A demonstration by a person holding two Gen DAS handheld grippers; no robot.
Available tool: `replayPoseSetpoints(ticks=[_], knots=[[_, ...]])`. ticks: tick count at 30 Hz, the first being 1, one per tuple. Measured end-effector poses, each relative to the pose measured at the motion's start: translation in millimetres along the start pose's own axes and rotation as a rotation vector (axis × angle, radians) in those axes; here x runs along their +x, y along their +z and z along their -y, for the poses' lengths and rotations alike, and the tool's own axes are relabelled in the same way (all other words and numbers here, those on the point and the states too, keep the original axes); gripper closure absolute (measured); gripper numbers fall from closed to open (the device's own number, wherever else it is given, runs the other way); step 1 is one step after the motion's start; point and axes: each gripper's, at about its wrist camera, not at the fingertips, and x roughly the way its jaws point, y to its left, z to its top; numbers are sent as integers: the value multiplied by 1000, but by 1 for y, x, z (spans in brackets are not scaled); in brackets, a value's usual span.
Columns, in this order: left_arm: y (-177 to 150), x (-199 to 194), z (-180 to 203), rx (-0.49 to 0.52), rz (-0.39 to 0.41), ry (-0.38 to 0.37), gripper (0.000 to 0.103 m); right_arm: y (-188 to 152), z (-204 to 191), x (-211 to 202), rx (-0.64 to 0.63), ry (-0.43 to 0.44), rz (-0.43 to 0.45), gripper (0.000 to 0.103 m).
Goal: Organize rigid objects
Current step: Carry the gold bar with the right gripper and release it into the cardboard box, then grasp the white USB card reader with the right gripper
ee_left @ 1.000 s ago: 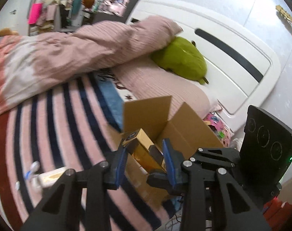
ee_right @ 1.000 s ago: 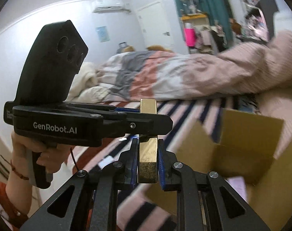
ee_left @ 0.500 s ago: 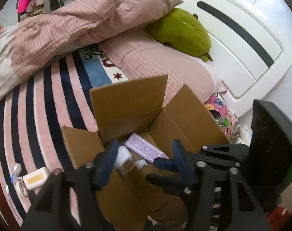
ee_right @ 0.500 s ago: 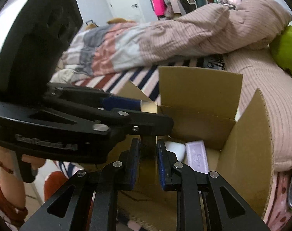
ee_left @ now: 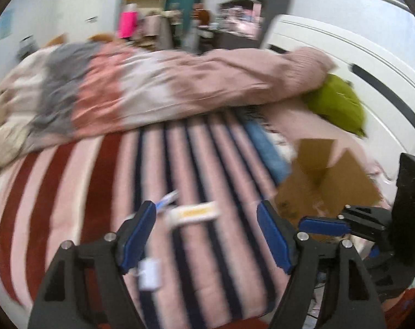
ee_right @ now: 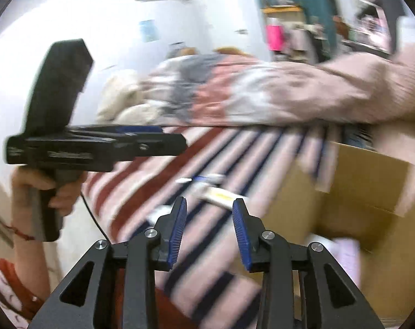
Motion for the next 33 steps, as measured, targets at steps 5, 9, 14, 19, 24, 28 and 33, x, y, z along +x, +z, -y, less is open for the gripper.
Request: replayPoseSetpoints(ticks=[5,9,14,19,24,28,33], knots=[[-49,-2,-72,-104,-23,74,30,-10,-45,79,-74,117,-92,56],[-78,8,-107,-171,-39,55,30,-32,-59,145,-132,99,-177,45],[-104,23,-137,-220,-76,61,30,-53,-52,206,-110,71,-275,43],[-115,35,-153,-252,-100,57,30,-59,-54,231,-149,40,-285,43],[-114,43,-151,-252,-109,32,30,-57,-64,239,-195,1,-274,47],[-107,44,-138,-236,-113,-16,30,-55,-70,227,-213,-2,-237,47],[-89,36,-104,-209,-77,-137,30,-41,-79,182,-236,14,-128,47]])
